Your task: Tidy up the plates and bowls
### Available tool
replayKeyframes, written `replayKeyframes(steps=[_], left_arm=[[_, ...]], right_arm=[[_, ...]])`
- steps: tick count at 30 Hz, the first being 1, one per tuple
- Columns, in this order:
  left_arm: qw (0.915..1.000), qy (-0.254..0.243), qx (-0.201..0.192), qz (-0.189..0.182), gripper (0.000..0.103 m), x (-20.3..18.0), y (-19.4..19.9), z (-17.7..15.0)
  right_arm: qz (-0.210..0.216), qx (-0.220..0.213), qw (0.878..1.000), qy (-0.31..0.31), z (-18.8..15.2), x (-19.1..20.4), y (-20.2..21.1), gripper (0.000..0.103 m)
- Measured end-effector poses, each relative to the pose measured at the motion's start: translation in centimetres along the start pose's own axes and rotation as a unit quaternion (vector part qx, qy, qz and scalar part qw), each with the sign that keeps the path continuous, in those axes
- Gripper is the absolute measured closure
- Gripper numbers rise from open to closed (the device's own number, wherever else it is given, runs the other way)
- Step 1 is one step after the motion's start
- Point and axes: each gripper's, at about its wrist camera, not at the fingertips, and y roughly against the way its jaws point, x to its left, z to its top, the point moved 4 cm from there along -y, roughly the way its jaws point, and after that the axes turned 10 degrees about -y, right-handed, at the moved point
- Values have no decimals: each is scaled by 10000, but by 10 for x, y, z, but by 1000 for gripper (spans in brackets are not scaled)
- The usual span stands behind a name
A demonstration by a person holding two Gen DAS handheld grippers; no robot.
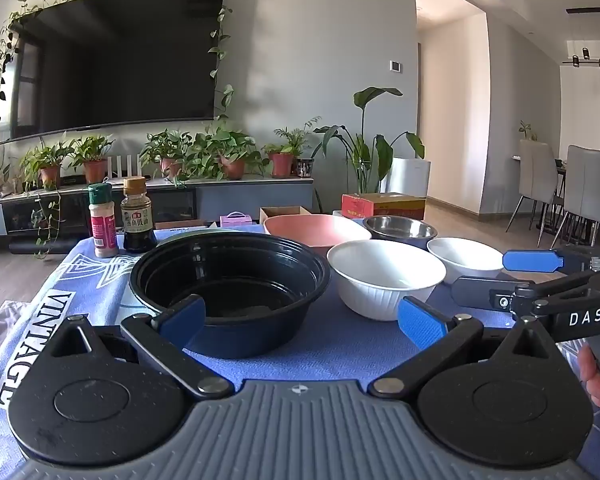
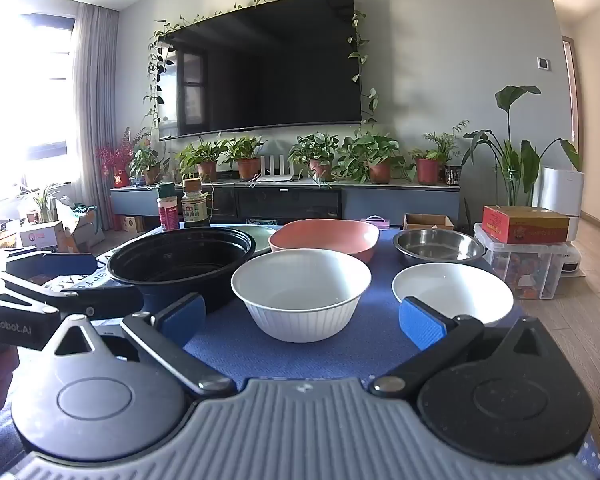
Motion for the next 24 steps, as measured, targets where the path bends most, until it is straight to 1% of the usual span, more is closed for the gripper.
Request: replayKeyframes(steps=[24], left_arm=[[10000, -69, -27, -11, 0, -2, -1, -1]], right_arm=[[-2, -3, 10000, 6, 0, 0, 0, 0]])
